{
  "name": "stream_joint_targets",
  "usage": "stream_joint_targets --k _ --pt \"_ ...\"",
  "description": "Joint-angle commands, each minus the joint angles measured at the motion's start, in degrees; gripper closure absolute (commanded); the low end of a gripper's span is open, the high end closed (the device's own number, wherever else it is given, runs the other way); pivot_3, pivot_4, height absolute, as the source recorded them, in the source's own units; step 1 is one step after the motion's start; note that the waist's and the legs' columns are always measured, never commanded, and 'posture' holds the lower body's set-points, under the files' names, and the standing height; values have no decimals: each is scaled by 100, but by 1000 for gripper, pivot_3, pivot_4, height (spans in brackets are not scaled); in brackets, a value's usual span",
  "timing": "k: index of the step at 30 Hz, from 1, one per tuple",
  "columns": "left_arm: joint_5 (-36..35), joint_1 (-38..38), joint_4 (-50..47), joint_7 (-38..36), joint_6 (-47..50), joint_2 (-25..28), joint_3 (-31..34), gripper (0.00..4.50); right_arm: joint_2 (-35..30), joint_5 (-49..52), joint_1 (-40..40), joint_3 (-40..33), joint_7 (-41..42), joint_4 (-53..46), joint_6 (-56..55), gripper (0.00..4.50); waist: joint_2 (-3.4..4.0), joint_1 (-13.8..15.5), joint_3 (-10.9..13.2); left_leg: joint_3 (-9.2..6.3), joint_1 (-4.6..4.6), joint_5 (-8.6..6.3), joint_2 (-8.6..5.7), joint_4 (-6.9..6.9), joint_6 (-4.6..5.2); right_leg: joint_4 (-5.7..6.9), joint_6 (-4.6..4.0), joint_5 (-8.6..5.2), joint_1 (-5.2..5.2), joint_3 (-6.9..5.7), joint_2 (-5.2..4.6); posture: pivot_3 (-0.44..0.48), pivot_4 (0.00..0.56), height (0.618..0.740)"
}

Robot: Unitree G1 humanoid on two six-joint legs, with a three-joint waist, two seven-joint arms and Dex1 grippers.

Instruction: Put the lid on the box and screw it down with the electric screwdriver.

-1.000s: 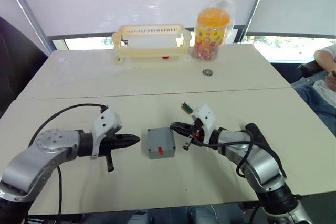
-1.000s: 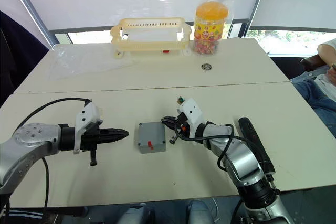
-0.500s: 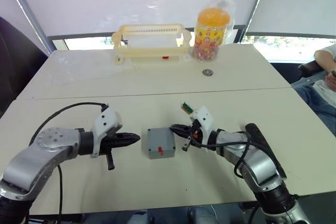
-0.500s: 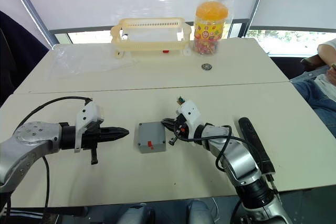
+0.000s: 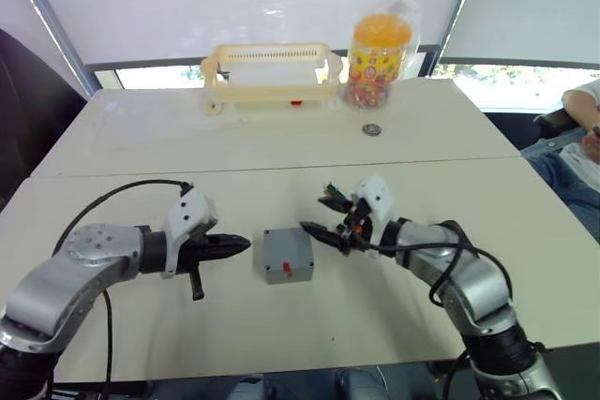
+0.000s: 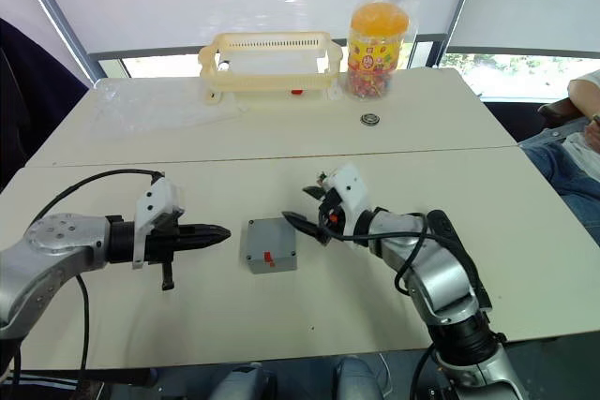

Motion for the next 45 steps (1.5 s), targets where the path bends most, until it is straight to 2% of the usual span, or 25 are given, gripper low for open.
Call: stream_joint_targets --k 1,4,5,8,11,14,17,20,25,32,39,45 --pt "31 -337 4 -329 -261 128 -35 4500 -203 931 -162 -1053 -63 -683 771 1126 0 9 1 0 -2 0 0 0 0 0 0 0 0 0 0 0 150 740" --pt "-234 -729 -95 -537 -140 44 -137 4500 -885 1547 -241 -2134 -91 -772 1701 1126 2 25 5 1 -6 -1 -2 1 1 -3 -1 0 1 0 -5 0 150 740" --pt "-338 -839 -164 -603 -73 11 -203 4500 -1238 1720 -213 -2465 5 -728 1966 862 2 28 5 1 -9 -1 -4 4 3 -8 -1 -1 1 0 -7 0 150 740" --pt "-481 -944 -318 -987 -151 -26 -475 3572 -2686 1978 84 -3117 467 -396 2972 0 12 19 12 6 -13 -7 -8 8 14 -11 -2 -2 2 0 -12 0 150 740" --pt "-245 -974 -413 -1025 -379 -155 -807 2106 -3842 2110 653 -3394 957 -129 3514 0 13 19 12 12 -14 -17 -7 9 31 -11 -10 -9 2 -2 -15 0 150 740" --pt "-17 -961 -512 -1084 -582 -218 -1074 2106 -4447 2263 1010 -3654 1235 93 3973 0 15 -34 14 33 -6 -22 -2 8 39 -10 -9 -9 2 6 -12 0 150 740" --pt "157 -991 -579 -1088 -714 -275 -1296 2106 -5138 2314 1306 -3606 1386 463 4746 0 20 3 17 44 -1 -22 2 11 41 -8 -12 -11 2 16 -8 0 150 740" --pt "195 -972 -634 -1024 -726 -340 -1368 2106 -5585 2354 1777 -3523 1678 473 4817 0 18 20 18 44 -5 -22 2 17 41 -11 -12 -11 3 17 -10 0 150 740" --pt "89 -820 -862 -845 -557 -394 -1349 2106 -5837 2437 2138 -3464 1899 493 4974 0 17 7 19 47 -10 -23 0 20 41 -17 -5 -12 3 18 -15 0 150 740" --pt "-52 -613 -1176 -496 -257 -479 -1303 2106 -5599 2738 2676 -3536 1599 266 5013 0 16 20 19 45 -9 -23 0 20 42 -14 2 -10 3 17 -14 0 150 740" --pt "-103 -538 -1322 -297 -64 -446 -1281 2106 -4944 2843 2119 -2923 758 471 5013 0 15 8 19 45 -8 -23 -1 23 42 -13 4 -10 4 17 -13 0 150 740" --pt "-149 -479 -1424 -139 58 -439 -1234 2106 -4689 2754 1955 -2465 246 591 5013 0 15 21 19 44 -9 -23 -2 24 42 -13 7 -8 4 18 -14 0 150 740"
